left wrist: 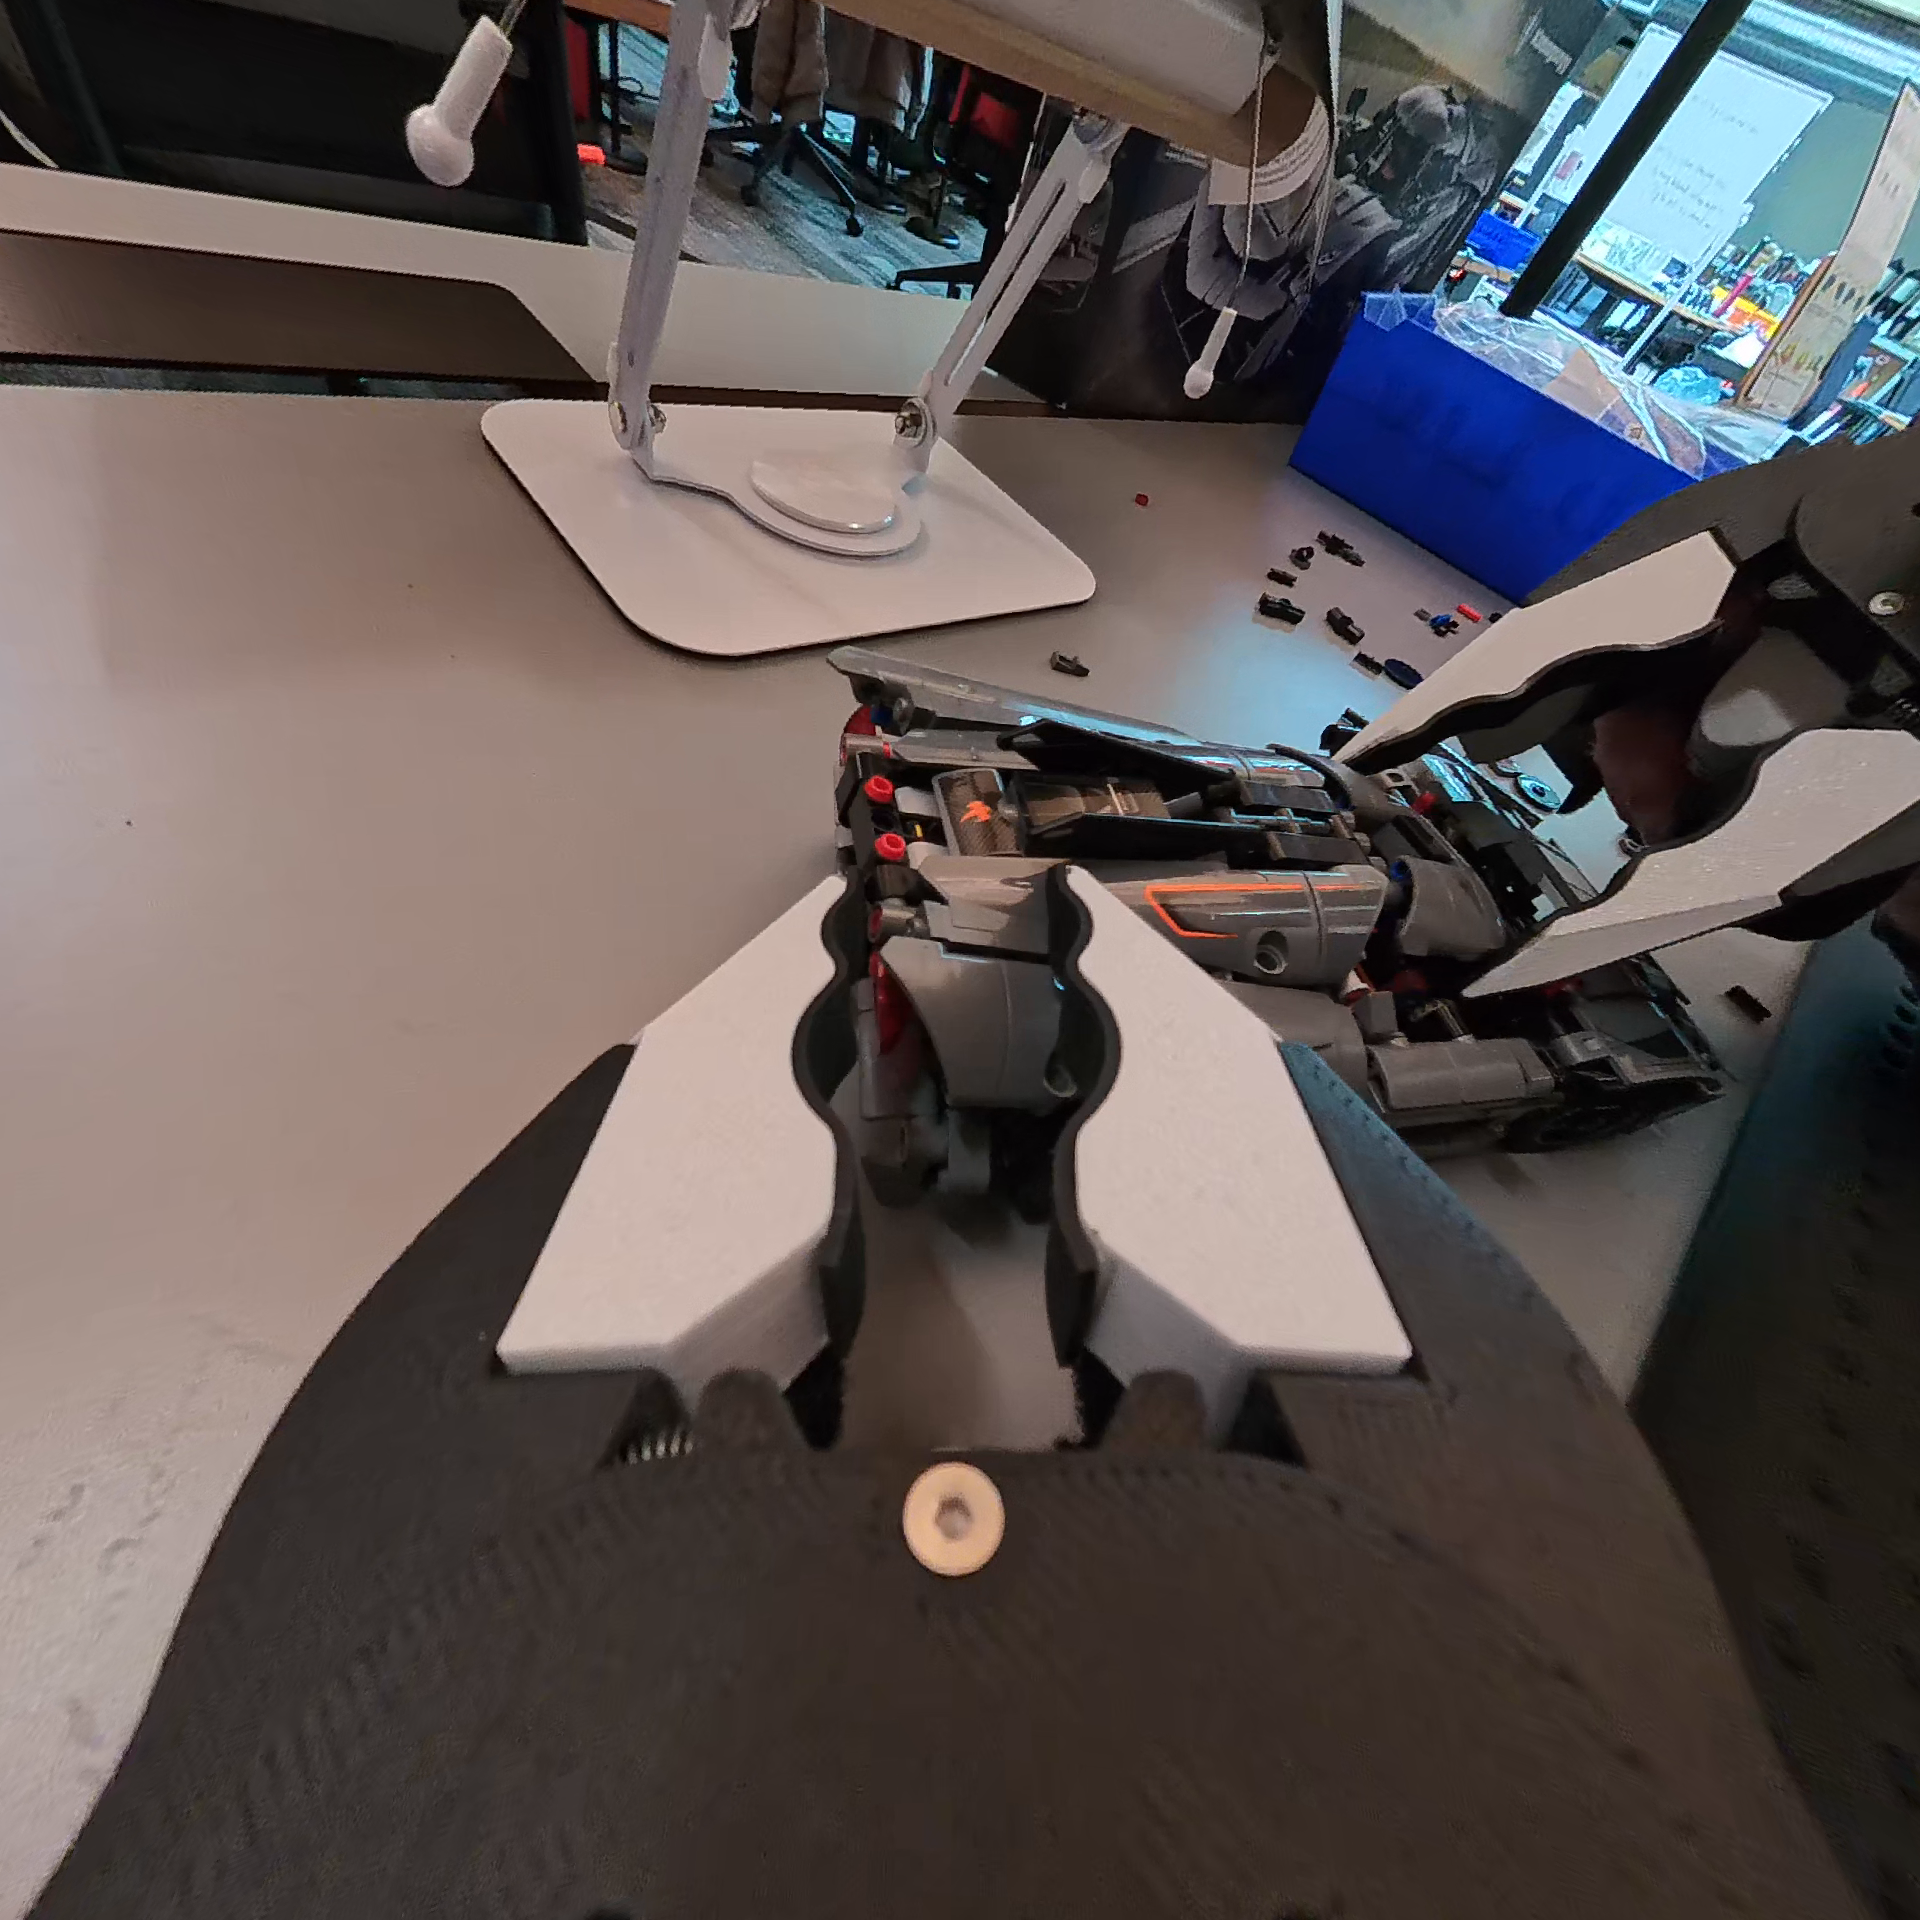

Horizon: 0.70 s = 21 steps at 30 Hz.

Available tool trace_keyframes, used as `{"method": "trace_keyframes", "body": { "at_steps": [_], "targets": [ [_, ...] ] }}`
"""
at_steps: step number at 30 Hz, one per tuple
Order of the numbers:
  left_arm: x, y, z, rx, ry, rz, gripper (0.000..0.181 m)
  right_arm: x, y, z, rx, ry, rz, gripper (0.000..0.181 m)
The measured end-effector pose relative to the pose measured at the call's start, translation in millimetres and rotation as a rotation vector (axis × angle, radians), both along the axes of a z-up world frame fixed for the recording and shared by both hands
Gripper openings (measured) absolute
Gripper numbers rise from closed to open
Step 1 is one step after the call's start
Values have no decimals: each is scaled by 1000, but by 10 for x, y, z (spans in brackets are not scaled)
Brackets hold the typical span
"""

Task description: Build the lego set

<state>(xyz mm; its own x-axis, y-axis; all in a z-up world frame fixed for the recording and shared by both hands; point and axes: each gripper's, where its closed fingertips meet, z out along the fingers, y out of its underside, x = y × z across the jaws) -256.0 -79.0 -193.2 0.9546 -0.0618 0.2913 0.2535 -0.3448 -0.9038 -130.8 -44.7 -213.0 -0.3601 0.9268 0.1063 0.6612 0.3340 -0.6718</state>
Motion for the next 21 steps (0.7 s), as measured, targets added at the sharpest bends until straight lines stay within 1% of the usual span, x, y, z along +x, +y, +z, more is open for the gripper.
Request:
{"method": "trace_keyframes", "body": {
  "at_steps": [5,10,14,18,21],
  "targets": [
    [-11,4,-6,-3,-7,5,32,-13,-4,-3,-13,-9,-4,65],
    [-19,10,-9,-4,-9,13,31,-20,-2,-5,38,-29,1,65],
    [-30,14,-10,-4,-13,19,31,-29,4,-7,91,-85,17,65],
    [-29,16,-12,-5,-15,18,31,-19,-2,-4,68,-143,27,64],
    [-37,17,-11,-4,-16,23,31,-30,-15,3,77,-148,33,64]
  ]
}}
